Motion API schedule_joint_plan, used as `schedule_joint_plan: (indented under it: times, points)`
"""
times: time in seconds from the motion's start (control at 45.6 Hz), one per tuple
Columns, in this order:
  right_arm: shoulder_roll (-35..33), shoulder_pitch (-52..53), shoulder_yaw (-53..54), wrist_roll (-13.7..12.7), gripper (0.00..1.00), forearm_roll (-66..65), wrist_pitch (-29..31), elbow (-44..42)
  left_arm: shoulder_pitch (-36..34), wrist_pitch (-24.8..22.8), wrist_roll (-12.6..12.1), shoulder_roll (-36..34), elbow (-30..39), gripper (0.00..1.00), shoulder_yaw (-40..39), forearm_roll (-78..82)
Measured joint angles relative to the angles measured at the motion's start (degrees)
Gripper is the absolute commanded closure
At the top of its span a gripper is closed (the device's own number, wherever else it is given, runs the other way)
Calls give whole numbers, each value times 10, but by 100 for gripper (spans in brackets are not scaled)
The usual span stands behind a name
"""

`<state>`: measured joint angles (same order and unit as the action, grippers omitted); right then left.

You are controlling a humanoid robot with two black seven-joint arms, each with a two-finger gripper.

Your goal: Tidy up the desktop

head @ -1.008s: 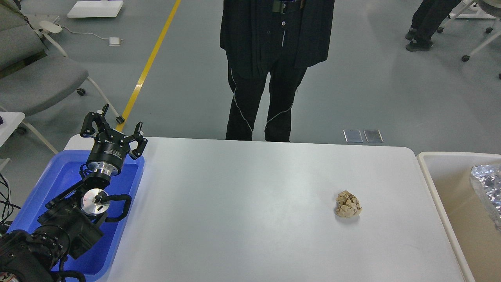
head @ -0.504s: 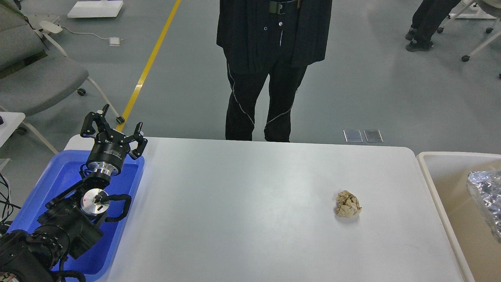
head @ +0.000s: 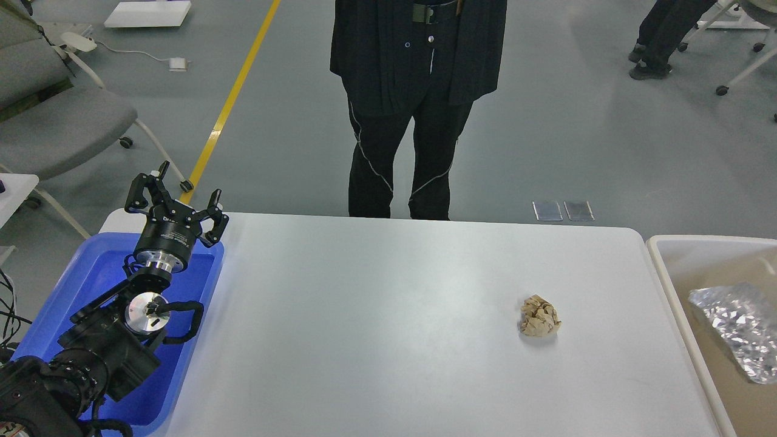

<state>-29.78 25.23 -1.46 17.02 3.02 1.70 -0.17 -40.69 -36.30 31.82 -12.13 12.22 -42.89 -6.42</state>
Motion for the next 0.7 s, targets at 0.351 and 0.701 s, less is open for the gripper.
schedule_joint_plan:
  times: [0.351, 0.701]
  points:
    - [7, 16, -1, 2, 0, -1, -15, 1, 0, 0, 0, 0, 0, 0, 0, 0]
    - [-2, 45, 13, 3, 0, 4, 9, 11, 0, 0, 0, 0, 0, 0, 0, 0]
